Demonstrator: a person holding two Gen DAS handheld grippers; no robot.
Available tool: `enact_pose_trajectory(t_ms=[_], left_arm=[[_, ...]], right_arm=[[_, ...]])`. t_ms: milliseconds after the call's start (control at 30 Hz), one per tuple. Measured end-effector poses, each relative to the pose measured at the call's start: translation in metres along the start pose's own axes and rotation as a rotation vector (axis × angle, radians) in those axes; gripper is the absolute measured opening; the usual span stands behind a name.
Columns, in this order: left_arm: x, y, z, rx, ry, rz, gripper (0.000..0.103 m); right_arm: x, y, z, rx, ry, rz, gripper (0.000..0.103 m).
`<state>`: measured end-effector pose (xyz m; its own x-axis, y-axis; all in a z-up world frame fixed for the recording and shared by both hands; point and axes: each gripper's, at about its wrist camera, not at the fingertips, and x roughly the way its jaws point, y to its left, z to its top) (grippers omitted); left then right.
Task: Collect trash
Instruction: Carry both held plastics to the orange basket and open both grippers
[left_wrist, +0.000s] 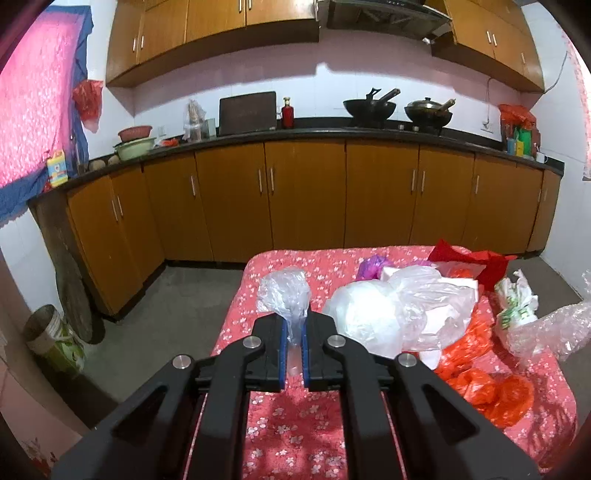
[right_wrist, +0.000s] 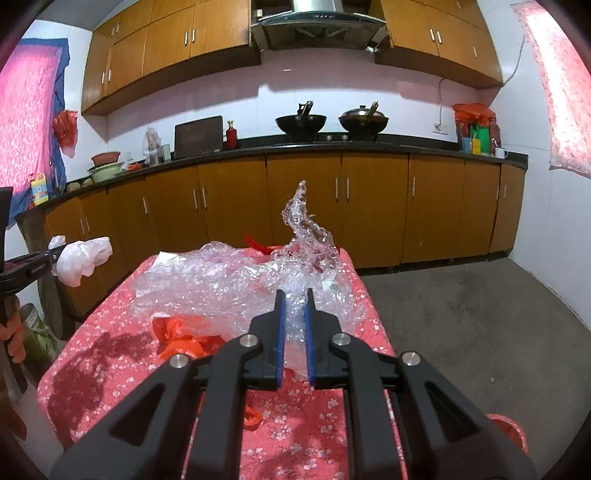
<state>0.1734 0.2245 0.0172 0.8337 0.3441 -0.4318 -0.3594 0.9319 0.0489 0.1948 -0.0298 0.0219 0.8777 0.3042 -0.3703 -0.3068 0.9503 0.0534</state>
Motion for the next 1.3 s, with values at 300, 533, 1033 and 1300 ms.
enact_pose_trajectory(t_ms=[300,533,1033,1300], left_arm=[[-0.019,-0.05,0.009,0.043,-0.047,-0.111,0.006],[-0.025,-0.104,0.009,0.087,-0.053,-0.239,0.006],[-0.039,-0.253,-0.042,0.204,0.02,-0.552,0.006],[-0.056,-0.355,-0.103,0.359,0.078,-0.664,0.006]], right_arm=[[-0.026,-0.033,0.011,0.047,-0.046,-0.058,0.01],[-0.046,-0.074,0.01,0.104,-0.079,-0.156,0.01],[-0.093,-0.224,-0.066,0.248,-0.018,-0.68,0.01],[-0.105,-0.278,-0.137,0.305,0.106,-0.867,0.01]])
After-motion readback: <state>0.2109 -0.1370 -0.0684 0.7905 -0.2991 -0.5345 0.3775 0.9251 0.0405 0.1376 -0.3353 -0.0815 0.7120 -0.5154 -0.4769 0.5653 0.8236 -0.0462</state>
